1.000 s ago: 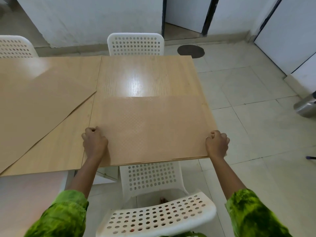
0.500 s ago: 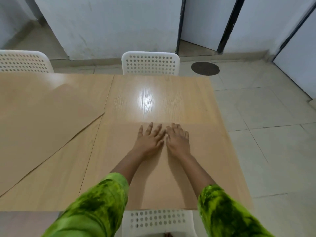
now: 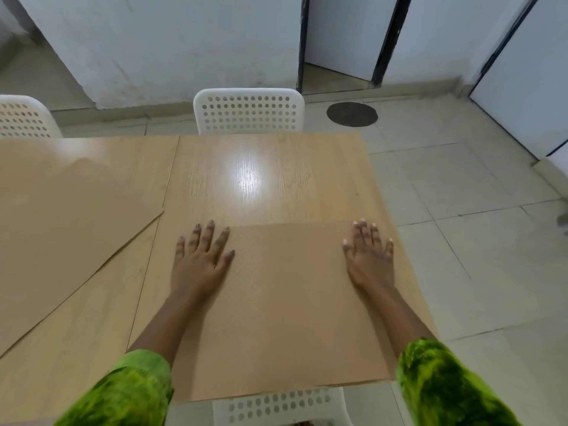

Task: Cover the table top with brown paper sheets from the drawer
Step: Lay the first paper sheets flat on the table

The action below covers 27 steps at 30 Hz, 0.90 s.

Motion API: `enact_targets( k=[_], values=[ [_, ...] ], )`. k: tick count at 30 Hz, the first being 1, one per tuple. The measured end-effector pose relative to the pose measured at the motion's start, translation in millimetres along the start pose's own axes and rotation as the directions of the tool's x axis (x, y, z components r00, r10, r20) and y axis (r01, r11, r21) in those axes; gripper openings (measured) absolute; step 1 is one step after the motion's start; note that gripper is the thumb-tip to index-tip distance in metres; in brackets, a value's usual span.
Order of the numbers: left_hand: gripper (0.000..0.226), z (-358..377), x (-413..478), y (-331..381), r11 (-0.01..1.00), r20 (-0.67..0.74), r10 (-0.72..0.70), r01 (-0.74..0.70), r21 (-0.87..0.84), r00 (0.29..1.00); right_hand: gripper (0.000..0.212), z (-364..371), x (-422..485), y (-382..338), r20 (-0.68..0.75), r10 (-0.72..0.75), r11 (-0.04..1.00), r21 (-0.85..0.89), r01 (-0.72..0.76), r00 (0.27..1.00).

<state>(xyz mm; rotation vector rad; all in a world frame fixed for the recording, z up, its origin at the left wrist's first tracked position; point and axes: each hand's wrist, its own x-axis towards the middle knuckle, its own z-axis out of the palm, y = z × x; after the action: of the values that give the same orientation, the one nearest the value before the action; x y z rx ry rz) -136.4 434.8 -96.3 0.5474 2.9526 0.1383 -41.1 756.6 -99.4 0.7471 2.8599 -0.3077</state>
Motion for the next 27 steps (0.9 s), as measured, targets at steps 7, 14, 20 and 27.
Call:
enact_targets(
  k=[7,14,20,27],
  values=[
    [0.069,-12,-33,34,0.999,-0.061,0.053,-0.052,0.014,0.997,0.064,-8,-58,-33,-0.006,-0.095,0.989,0.117,0.095,0.995],
    [0.065,25,-119,86,0.994,0.019,0.060,-0.058,-0.096,0.998,0.065,37,-159,-85,0.075,-0.318,0.947,0.080,0.313,0.945],
    [0.064,21,-117,55,0.999,-0.001,-0.005,0.004,-0.049,1.000,0.068,39,-145,-43,0.043,-0.239,0.971,0.031,0.237,0.970],
    [0.063,14,-120,13,0.996,-0.027,-0.073,0.071,-0.057,0.997,0.076,24,-129,34,-0.033,-0.004,1.000,0.000,0.004,0.999]
  ],
)
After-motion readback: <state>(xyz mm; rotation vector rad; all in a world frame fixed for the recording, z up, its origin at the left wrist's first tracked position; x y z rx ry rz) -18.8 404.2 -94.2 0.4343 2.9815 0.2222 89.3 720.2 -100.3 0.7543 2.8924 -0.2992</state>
